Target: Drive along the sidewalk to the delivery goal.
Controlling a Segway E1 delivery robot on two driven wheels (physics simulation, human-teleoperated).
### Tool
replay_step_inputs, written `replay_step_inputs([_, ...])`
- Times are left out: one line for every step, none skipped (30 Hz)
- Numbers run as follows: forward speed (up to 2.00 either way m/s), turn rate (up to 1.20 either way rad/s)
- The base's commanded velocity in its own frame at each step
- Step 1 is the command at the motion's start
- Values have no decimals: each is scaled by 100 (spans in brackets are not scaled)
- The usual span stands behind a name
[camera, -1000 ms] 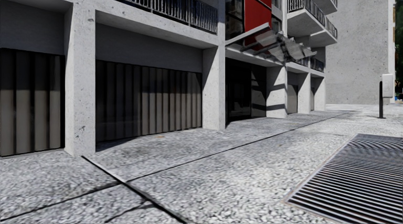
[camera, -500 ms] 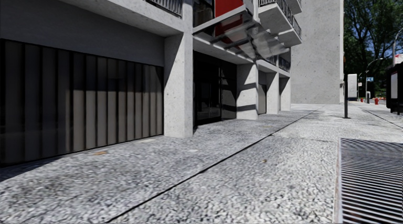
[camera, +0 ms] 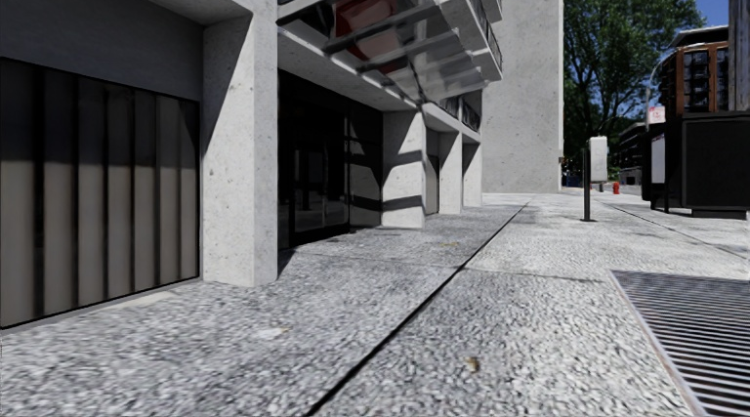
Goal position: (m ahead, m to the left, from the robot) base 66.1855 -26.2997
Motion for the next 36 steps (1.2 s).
replay_step_inputs([200,-45])
replay_step_inputs([200,-45])
replay_step_inputs([200,-45])
replay_step_inputs([200,-45])
replay_step_inputs([200,-45])
replay_step_inputs([200,-45])
replay_step_inputs([200,-45])
replay_step_inputs([200,-45])
replay_step_inputs([200,-45])
replay_step_inputs([200,-45])
replay_step_inputs([200,-45])
replay_step_inputs([200,-45])
replay_step_inputs([200,-45])
replay_step_inputs([200,-45])
replay_step_inputs([200,-45])
replay_step_inputs([200,-45])
replay_step_inputs([200,-45])
replay_step_inputs([200,-45])
replay_step_inputs([200,-45])
replay_step_inputs([200,-45])
replay_step_inputs([200,-45])
replay_step_inputs([200,-45])
replay_step_inputs([200,-45])
replay_step_inputs([200,-45])
replay_step_inputs([200,-45])
replay_step_inputs([200,-45])
replay_step_inputs([200,-45])
replay_step_inputs([200,-45])
replay_step_inputs([200,-45])
replay_step_inputs([200,-43])
replay_step_inputs([200,-36])
replay_step_inputs([200,-33])
replay_step_inputs([200,-33])
replay_step_inputs([200,-31])
replay_step_inputs([200,-28])
replay_step_inputs([200,-22])
